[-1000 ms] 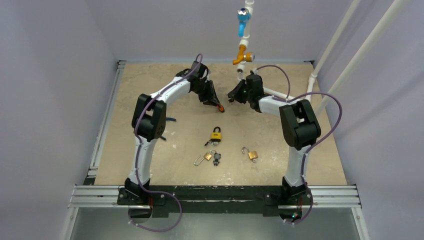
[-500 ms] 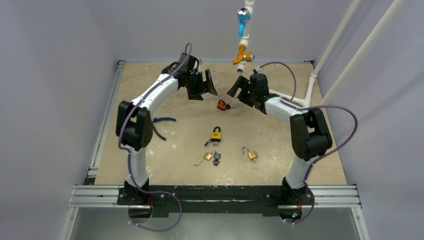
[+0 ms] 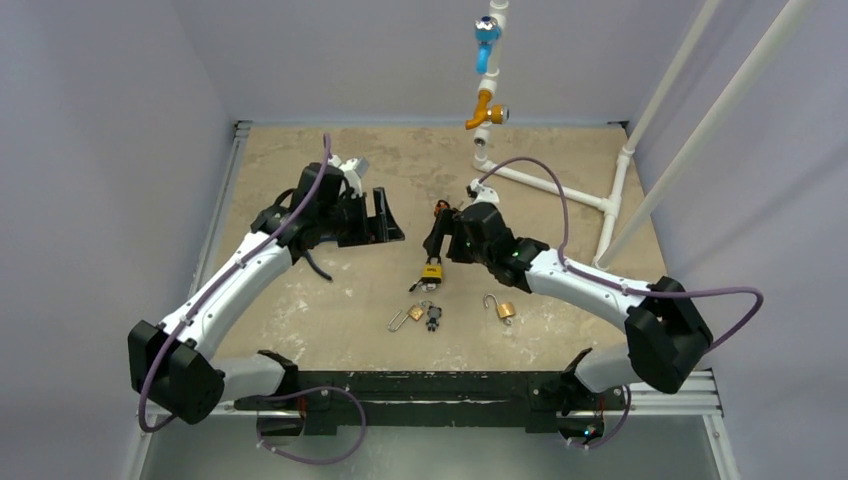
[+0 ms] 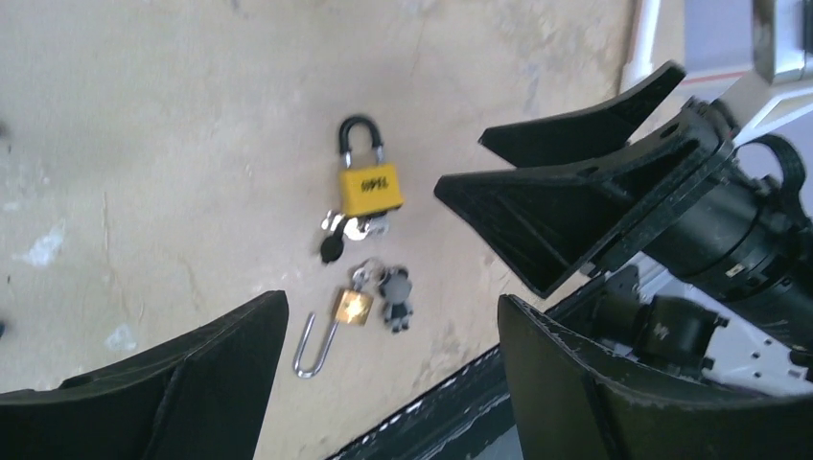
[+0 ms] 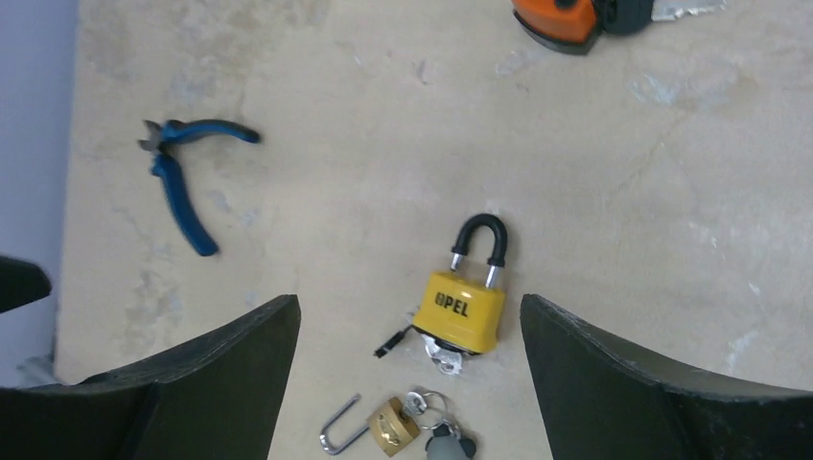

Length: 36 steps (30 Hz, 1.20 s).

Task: Lock with the key
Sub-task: Pick up the lock from the center of the board.

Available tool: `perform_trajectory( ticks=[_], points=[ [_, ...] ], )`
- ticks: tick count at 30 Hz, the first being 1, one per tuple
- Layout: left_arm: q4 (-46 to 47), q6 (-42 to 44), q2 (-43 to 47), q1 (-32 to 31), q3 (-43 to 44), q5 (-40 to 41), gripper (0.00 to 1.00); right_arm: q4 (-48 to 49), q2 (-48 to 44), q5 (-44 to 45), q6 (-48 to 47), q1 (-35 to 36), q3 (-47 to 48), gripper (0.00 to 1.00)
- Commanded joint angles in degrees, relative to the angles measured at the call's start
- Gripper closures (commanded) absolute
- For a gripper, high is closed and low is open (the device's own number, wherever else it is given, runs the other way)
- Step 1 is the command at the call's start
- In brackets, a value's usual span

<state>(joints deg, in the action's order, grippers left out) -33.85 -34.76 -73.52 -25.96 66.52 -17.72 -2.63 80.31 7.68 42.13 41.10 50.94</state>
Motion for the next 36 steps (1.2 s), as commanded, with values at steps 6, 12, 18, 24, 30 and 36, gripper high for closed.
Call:
perform_trajectory(
  ticks=[6,12,18,24,30,36],
  points=[
    [-1.6,5.5,13.5,-0.1,-10.9,1.2,0.2,-8.6,7.2,15.6,5.9,7.6,2.5,0.17],
    [-0.3,6.3,14.8,-0.1,-14.1,0.8,0.2,-10.3,11.3,15.9,5.3,9.0,5.3,0.17],
    [-0.5,6.9,14.3,-0.1,-14.0,-1.4,0.2,-11.5,15.7,16.2,4.6,10.2,8.6,0.16],
    [-0.9,7.1,14.0,-0.1,-13.9,-1.7,0.2,-11.7,19.3,15.5,3.5,10.5,11.4,0.16],
    [-1.1,7.0,14.0,-0.1,-14.4,-1.3,0.2,-14.0,22.8,16.1,1.7,10.9,14.2,0.28],
    [-1.1,7.0,13.9,-0.1,-14.4,-1.0,0.2,-15.7,24.1,17.4,0.7,12.2,14.6,0.35]
  ],
)
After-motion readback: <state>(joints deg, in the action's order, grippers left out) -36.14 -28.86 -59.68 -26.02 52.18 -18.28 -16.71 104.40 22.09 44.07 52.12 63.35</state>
